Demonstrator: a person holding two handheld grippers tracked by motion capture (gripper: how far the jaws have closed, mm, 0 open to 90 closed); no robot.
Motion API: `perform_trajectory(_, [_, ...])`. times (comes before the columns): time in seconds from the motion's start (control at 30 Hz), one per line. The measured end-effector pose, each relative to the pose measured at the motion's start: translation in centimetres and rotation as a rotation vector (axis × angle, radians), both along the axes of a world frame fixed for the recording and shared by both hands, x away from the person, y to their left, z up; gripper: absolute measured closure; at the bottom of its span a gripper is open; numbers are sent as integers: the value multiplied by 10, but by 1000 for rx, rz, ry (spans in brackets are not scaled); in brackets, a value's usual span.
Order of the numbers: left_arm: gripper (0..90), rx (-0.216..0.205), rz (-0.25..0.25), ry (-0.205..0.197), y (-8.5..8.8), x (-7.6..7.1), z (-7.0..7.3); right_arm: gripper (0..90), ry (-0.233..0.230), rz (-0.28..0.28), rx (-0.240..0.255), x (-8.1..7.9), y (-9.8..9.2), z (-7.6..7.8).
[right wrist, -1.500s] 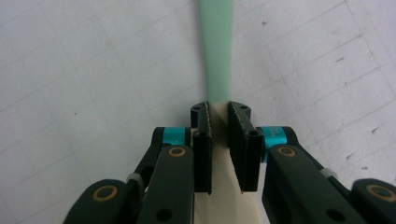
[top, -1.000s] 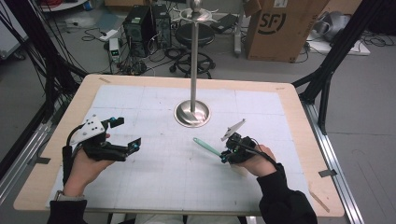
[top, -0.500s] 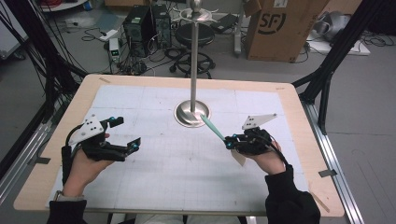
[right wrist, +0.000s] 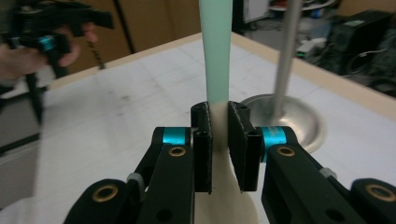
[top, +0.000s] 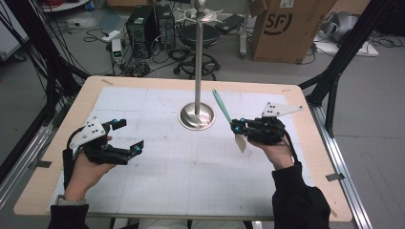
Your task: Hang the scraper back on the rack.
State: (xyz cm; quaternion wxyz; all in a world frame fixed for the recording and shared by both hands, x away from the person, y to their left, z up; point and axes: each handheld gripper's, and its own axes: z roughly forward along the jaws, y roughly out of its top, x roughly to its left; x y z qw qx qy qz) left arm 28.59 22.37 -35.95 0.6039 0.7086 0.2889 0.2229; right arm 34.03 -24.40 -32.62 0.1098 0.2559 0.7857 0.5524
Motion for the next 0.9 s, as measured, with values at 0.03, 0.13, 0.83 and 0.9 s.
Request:
perform_trajectory(0.03, [17,-1,1,-5,0,0,0,804,-2,-6,6,3,0,2])
perform_trajectory(0.13, [17,-3,1,-9,0,-1,1,804,0,-14,12,11,1,8])
perform_trajectory(0.83, [17,-1,-6,-10,-2,-2,0,804,-110,-135,102,62,0,70])
perform_trajectory(0.9, [17,-1,-5,-11,-2,-3,0,804,-112,-141,121,66,-1,74])
